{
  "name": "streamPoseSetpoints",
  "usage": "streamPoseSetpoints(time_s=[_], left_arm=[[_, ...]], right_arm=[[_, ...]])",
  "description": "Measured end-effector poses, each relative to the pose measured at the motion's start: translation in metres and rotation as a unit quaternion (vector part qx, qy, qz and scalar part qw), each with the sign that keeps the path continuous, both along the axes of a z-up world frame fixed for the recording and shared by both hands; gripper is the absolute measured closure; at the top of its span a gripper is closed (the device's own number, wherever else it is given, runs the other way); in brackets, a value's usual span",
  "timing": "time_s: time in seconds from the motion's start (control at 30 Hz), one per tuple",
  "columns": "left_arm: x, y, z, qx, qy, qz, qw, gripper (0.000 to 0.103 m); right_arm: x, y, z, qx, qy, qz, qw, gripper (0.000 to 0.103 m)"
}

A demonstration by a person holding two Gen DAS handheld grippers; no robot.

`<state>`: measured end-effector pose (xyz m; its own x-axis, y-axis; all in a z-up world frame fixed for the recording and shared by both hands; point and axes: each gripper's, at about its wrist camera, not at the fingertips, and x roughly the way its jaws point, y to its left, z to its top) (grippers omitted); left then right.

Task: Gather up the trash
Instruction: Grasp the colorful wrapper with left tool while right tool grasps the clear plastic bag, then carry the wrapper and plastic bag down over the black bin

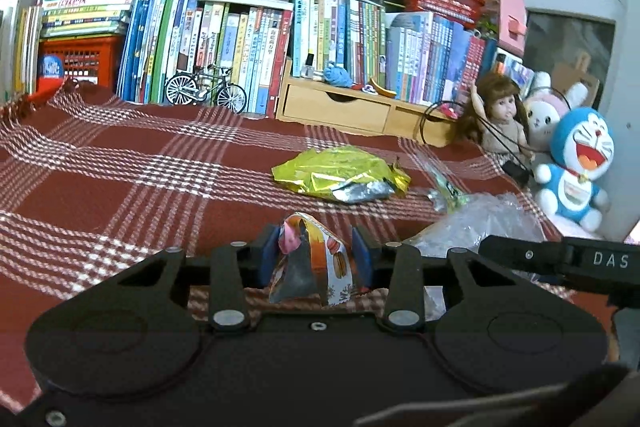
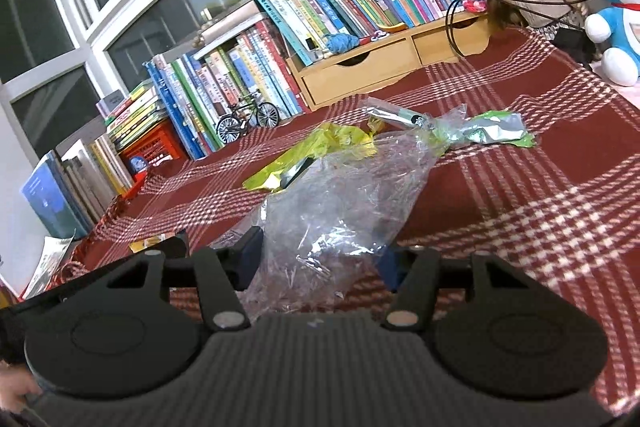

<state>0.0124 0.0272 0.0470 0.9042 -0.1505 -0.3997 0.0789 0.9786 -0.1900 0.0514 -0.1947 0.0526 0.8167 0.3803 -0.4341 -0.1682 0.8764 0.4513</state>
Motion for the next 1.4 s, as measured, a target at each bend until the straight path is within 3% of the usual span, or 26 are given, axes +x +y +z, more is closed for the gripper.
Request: streamPoseSetpoints(time_s=[0.43, 0.47, 0.5, 0.73, 0.9, 1.2, 1.4], left_arm=[[-0.070, -0.003, 0.007, 0.006, -0.012, -0.019, 0.9997, 0.066], [-0.076, -0.003, 0.007, 0.006, -0.013, -0.020, 0.9997, 0.069], [-0.082, -0.002, 0.006, 0.006, -0.015, -0.022, 0.9996, 0.086], [-0.115, -0.005, -0.004, 0.016, -0.007, -0.043, 0.9989, 0.088], [-0.120, -0.006, -0.021, 0.013, 0.025, -0.053, 0.9982, 0.093], [-0.137, -0.005, -0.043, 0.028, 0.055, -0.058, 0.9964, 0.093], [-0.152, -0.010, -0.068, 0.045, 0.087, -0.065, 0.9931, 0.092]], right_arm=[[-0.064, -0.007, 0.007, -0.017, -0.028, 0.031, 0.999, 0.041], [-0.070, -0.008, 0.007, -0.020, -0.030, 0.035, 0.999, 0.041], [-0.076, -0.009, 0.007, -0.023, -0.031, 0.039, 0.998, 0.041], [-0.114, -0.005, 0.002, -0.067, -0.044, 0.069, 0.994, 0.041], [-0.133, -0.001, -0.005, -0.098, -0.045, 0.084, 0.991, 0.041], [-0.155, 0.005, -0.028, -0.120, -0.016, 0.141, 0.983, 0.041], [-0.172, 0.024, -0.057, -0.148, 0.023, 0.198, 0.969, 0.041]])
